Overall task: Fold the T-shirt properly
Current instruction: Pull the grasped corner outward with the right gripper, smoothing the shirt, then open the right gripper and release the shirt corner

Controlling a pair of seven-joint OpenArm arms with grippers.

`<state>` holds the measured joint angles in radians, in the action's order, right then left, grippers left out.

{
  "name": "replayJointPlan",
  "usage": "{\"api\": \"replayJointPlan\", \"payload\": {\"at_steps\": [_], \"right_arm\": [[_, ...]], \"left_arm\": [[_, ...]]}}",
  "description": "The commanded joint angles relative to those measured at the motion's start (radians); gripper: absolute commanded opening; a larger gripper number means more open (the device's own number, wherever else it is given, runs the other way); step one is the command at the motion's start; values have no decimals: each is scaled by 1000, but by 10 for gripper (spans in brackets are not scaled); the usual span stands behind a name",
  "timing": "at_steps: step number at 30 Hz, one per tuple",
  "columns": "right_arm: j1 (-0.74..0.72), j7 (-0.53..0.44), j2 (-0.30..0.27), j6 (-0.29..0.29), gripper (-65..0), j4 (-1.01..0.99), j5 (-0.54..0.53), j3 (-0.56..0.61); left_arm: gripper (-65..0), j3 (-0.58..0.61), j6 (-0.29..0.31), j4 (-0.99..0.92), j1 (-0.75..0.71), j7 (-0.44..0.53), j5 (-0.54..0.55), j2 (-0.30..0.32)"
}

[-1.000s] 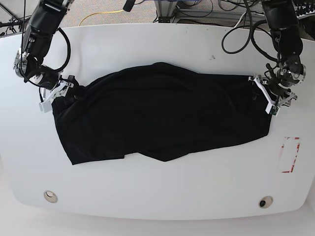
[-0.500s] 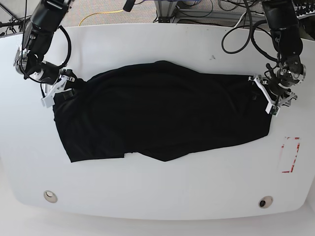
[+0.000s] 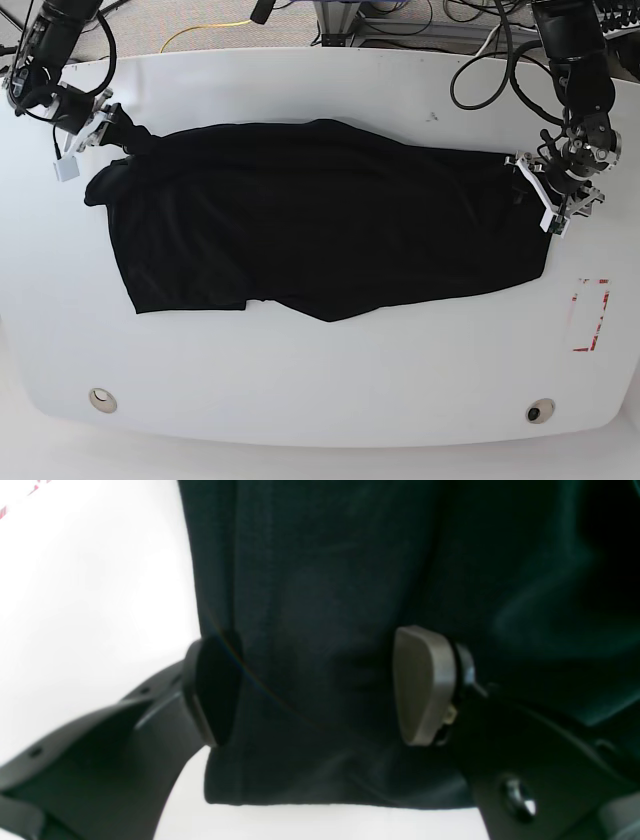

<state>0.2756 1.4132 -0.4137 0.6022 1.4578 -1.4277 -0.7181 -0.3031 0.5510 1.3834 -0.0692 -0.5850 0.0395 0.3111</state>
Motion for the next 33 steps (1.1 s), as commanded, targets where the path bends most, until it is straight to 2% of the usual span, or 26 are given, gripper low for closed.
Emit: {"api": "replayJointPlan", "payload": {"at_steps": [1, 9, 15, 19, 24, 26, 30, 33], "right_arm": [[32, -17, -30, 3, -650, 17, -54, -62], [118, -17, -30, 6, -650, 17, -56, -99], [106, -17, -30, 96, -650, 11, -56, -100], [95, -17, -38, 96, -650, 10, -56, -110], [116, -17, -41, 96, -650, 7, -56, -189], [110, -17, -64, 96, -650, -9, -56, -188], [40, -17, -72, 96, -650, -7, -56, -188], [-5, -17, -73, 96, -650, -6, -56, -186]], "left_arm": [[-218, 2, -3, -12, -14, -94, -86, 9], [-218, 2, -3, -11, -14, -94, -86, 9], [-218, 2, -3, -11, -14, -94, -86, 9], [-218, 2, -3, -14, -14, -94, -88, 9], [-218, 2, -3, -12, -14, -94, -86, 9], [-218, 2, -3, -9, -14, -94, -82, 9], [-218, -3, 2, 38, -14, -94, -76, 6], [-217, -3, 2, 95, -14, -95, -54, -20]]}}
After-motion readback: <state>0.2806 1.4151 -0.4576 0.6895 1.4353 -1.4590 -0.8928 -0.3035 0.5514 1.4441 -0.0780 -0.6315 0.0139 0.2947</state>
